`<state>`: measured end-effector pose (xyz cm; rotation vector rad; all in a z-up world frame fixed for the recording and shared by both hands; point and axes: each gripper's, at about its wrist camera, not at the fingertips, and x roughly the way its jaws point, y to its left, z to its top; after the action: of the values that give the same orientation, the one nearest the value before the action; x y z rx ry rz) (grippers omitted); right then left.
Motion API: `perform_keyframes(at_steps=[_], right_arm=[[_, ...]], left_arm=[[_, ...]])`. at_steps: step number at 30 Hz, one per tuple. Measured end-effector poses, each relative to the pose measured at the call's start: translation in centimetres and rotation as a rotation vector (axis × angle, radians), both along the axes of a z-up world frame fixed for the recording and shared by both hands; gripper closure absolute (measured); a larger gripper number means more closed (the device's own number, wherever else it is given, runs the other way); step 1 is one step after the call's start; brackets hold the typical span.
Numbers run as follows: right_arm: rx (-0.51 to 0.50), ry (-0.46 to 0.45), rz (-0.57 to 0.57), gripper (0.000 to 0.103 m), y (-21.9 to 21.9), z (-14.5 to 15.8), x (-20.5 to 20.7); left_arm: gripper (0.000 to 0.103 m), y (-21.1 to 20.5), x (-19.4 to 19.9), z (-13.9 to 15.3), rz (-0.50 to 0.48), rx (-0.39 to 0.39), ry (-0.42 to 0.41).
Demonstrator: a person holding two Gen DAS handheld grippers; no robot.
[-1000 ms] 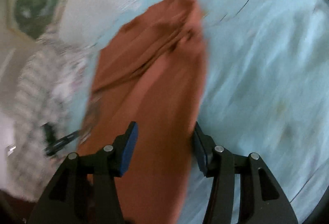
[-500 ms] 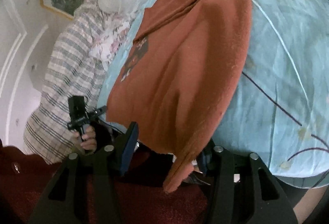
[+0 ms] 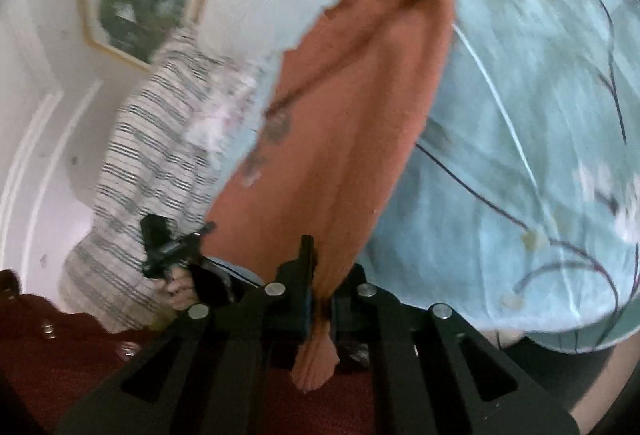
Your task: Fold small clothes
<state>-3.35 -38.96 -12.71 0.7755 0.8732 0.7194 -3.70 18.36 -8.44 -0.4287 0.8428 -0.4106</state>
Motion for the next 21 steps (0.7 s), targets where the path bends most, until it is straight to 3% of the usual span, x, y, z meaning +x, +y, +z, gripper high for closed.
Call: perform_keyframes(at_steps=[6, 10, 15, 21], right_arm=[[0.099, -0.087, -0.034, 0.096, -1.7, 2.7, 0.2], [0.097, -0.148, -0.064, 0.096, -2.1, 4.8, 1.4], [0.079, -0.18, -0.141, 0.096, -3.7, 6.1, 5.4], [-0.035, -0.202, -0.226, 0.096, -5.6, 8.2, 12.9]], left_arm=[[0.099, 0.5, 0.1, 2.7, 0.057, -0.064, -0.06], [0.099, 0.2, 1.7, 5.0, 0.075, -0.082, -0.121], [0.099, -1.3, 6.5, 8.0, 0.128, -0.087, -0.202], [0.099, -3.6, 13.9, 11.3, 0.176, -0.048, -0.281]])
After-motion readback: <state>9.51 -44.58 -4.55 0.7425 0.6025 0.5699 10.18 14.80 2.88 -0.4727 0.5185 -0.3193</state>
